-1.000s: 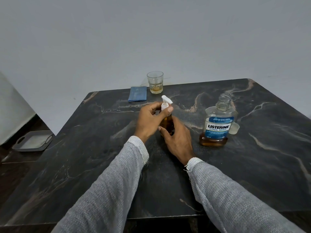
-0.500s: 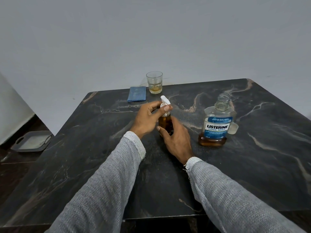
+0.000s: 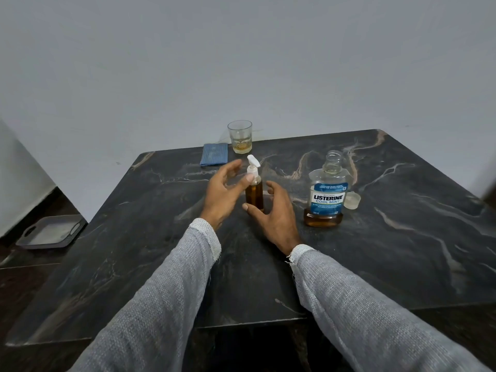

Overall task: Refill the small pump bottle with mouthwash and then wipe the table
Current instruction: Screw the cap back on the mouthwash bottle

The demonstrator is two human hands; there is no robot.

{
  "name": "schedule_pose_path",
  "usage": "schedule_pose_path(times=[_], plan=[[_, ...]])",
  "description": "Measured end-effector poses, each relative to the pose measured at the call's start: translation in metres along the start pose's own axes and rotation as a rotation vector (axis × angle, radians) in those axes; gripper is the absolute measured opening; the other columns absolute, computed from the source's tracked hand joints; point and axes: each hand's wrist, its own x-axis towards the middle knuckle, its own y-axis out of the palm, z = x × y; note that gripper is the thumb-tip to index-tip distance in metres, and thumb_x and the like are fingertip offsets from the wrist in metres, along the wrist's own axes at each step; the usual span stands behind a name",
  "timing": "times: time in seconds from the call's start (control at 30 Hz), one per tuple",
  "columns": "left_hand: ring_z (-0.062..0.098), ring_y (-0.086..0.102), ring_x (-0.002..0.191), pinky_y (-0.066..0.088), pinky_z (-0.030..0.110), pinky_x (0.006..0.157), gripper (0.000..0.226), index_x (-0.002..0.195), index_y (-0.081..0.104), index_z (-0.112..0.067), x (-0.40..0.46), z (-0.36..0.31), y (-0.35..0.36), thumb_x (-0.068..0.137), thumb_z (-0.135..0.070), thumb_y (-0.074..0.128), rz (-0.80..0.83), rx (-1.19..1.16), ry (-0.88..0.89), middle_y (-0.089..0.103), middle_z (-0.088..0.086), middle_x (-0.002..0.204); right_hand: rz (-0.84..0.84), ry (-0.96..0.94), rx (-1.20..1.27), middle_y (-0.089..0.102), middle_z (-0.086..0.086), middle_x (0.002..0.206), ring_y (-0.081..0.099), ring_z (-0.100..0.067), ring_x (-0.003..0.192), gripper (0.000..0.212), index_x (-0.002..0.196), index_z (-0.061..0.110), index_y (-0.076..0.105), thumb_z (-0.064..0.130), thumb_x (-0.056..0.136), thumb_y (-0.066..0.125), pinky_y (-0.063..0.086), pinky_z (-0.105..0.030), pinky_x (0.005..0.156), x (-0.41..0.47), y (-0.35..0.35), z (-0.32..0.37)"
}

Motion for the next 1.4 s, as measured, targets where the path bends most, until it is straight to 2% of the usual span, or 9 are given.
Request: schedule_pose_path(times=[0.1,0.17,0.33,0.53,0.73,0.87,0.93,1.1,1.4], plan=[[0.003,0.062,0.101,0.051,0.018,0.082,0.027,0.108,0.063,-0.027,-0.018,-0.003,0.002,0.084,-0.026,0.073,-0.246,0.045,0.086,0.065,-0.009,0.112,-0.031,-0.010,0.038,0.047,0.001,0.135,0.047,-0.012,0.123,0.068,0.133,0.030,0.041,0.052,0.077,0.073,0.044,-0.035,0.102,-0.010,-0.007,-0.006],[0.003,0.063,0.094,0.051,0.015,0.075,0.021,0.104,0.063,-0.026,-0.030,-0.003,0.007,0.085,-0.024,0.071,-0.276,0.061,0.120,0.066,-0.008,0.108,-0.050,-0.037,0.040,0.053,0.004,0.124,0.051,-0.010,0.115,0.053,0.122,0.031,0.047,0.049,0.079,0.072,0.047,-0.033,0.097,-0.019,-0.014,-0.009],[0.005,0.066,0.087,0.053,0.020,0.074,0.021,0.099,0.063,-0.032,-0.052,-0.003,0.037,0.087,-0.015,0.068,-0.069,-0.006,0.125,0.069,-0.014,0.098,-0.025,-0.132,0.012,0.060,0.006,0.088,0.056,-0.005,0.080,0.020,0.089,0.022,0.057,0.035,0.084,0.071,0.048,-0.023,0.072,-0.041,-0.040,-0.015],[-0.001,0.063,0.093,0.053,0.024,0.086,0.029,0.110,0.060,-0.028,-0.056,0.007,0.081,0.086,-0.013,0.068,0.047,0.031,0.042,0.065,-0.007,0.107,0.017,-0.101,-0.123,0.057,0.007,0.057,0.053,-0.007,0.054,0.030,0.066,0.020,0.056,0.042,0.085,0.064,0.045,-0.025,0.053,-0.052,-0.098,-0.038],[0.005,0.053,0.117,0.047,0.022,0.093,0.059,0.131,0.046,-0.026,-0.047,0.008,0.120,0.080,-0.026,0.077,0.167,0.060,-0.038,0.055,-0.008,0.131,-0.130,-0.065,-0.197,0.050,0.014,0.047,0.046,-0.003,0.047,0.029,0.059,0.023,0.049,0.043,0.079,0.056,0.033,-0.018,0.048,-0.042,-0.158,-0.067],[0.007,0.053,0.120,0.044,0.023,0.099,0.063,0.133,0.045,-0.023,-0.043,0.012,0.136,0.079,-0.027,0.077,0.215,0.024,-0.076,0.056,-0.005,0.133,-0.258,-0.054,-0.233,0.054,0.012,0.062,0.050,-0.003,0.057,0.020,0.069,0.022,0.051,0.035,0.082,0.058,0.041,-0.026,0.055,-0.027,-0.177,-0.078],[0.000,0.056,0.111,0.045,0.014,0.088,0.053,0.125,0.049,-0.027,-0.044,0.016,0.139,0.080,-0.029,0.077,0.209,0.048,-0.061,0.058,-0.012,0.123,-0.274,-0.041,-0.236,0.057,0.010,0.081,0.053,-0.004,0.070,0.016,0.082,0.021,0.053,0.034,0.084,0.062,0.047,-0.028,0.066,-0.016,-0.179,-0.082],[-0.015,0.055,0.098,0.044,0.008,0.079,0.041,0.114,0.051,-0.037,-0.044,0.021,0.135,0.082,-0.029,0.075,0.208,0.104,-0.017,0.059,-0.025,0.107,-0.164,0.020,-0.334,0.051,-0.003,0.123,0.052,-0.017,0.111,0.047,0.124,0.018,0.048,0.041,0.086,0.064,0.048,-0.038,0.094,0.010,-0.176,-0.086],[-0.014,0.056,0.099,0.044,0.006,0.076,0.038,0.113,0.054,-0.035,-0.045,0.023,0.136,0.082,-0.028,0.074,0.201,0.110,-0.003,0.060,-0.023,0.107,-0.071,-0.036,-0.432,0.057,0.000,0.122,0.052,-0.020,0.114,0.037,0.120,0.024,0.051,0.029,0.086,0.063,0.046,-0.043,0.098,0.021,-0.172,-0.090]])
